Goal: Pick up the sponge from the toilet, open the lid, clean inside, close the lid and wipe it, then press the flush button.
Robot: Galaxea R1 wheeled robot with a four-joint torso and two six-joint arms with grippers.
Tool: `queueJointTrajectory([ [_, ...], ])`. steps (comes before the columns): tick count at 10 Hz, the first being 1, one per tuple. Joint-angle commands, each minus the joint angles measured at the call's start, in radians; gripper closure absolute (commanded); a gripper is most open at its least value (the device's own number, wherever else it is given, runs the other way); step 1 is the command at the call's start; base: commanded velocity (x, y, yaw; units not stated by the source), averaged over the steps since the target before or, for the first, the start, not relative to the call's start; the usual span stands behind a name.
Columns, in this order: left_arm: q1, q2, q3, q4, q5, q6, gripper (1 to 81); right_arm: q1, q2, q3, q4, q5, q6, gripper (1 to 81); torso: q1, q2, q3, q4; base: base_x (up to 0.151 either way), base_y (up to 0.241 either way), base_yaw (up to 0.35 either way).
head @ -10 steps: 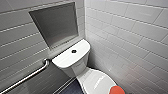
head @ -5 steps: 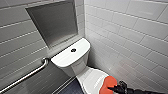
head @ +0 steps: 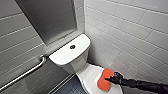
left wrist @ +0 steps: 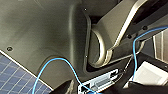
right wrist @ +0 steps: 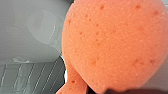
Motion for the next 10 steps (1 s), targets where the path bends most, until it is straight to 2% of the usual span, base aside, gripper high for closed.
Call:
queueJointTrajectory([
  [1, 0.019, -0.011, 0.006, -0.001, 0.092, 0.002, 1.0, 0.148, 0.141, -0.201, 0.023, -0.047, 0.102, 81.1, 0.000, 0.000, 0.000, 0.000, 0.000, 0.000, 0.000],
  [2, 0.022, -0.007, 0.003, -0.002, 0.092, 0.002, 1.0, 0.159, 0.206, -0.298, 0.023, -0.053, 0.131, 81.1, 0.000, 0.000, 0.000, 0.000, 0.000, 0.000, 0.000],
  [3, 0.025, -0.007, 0.003, -0.002, 0.090, 0.002, 1.0, 0.171, 0.243, -0.351, 0.026, -0.054, 0.132, 81.1, 0.000, 0.000, 0.000, 0.000, 0.000, 0.000, 0.000],
  [5, 0.027, -0.003, 0.003, -0.005, 0.090, 0.002, 1.0, 0.186, 0.293, -0.408, 0.023, -0.054, 0.160, 81.1, 0.000, 0.000, 0.000, 0.000, 0.000, 0.000, 0.000],
  [7, 0.027, 0.000, 0.003, -0.008, 0.090, 0.002, 1.0, 0.162, 0.305, -0.446, 0.023, -0.038, 0.209, 81.1, 0.000, 0.000, 0.000, 0.000, 0.000, 0.000, 0.000],
  [8, 0.027, 0.002, 0.003, -0.010, 0.090, 0.002, 1.0, 0.130, 0.302, -0.456, 0.023, -0.018, 0.235, 81.1, 0.000, 0.000, 0.000, 0.000, 0.000, 0.000, 0.000],
  [9, 0.027, 0.002, 0.003, -0.012, 0.092, 0.002, 1.0, 0.093, 0.299, -0.476, 0.021, 0.022, 0.289, 81.1, 0.000, 0.000, 0.000, 0.000, 0.000, 0.000, 0.000],
  [10, 0.030, 0.002, 0.003, -0.012, 0.090, 0.002, 1.0, 0.071, 0.290, -0.491, 0.023, 0.039, 0.309, 81.1, 0.000, 0.000, 0.000, 0.000, 0.000, 0.000, 0.000],
])
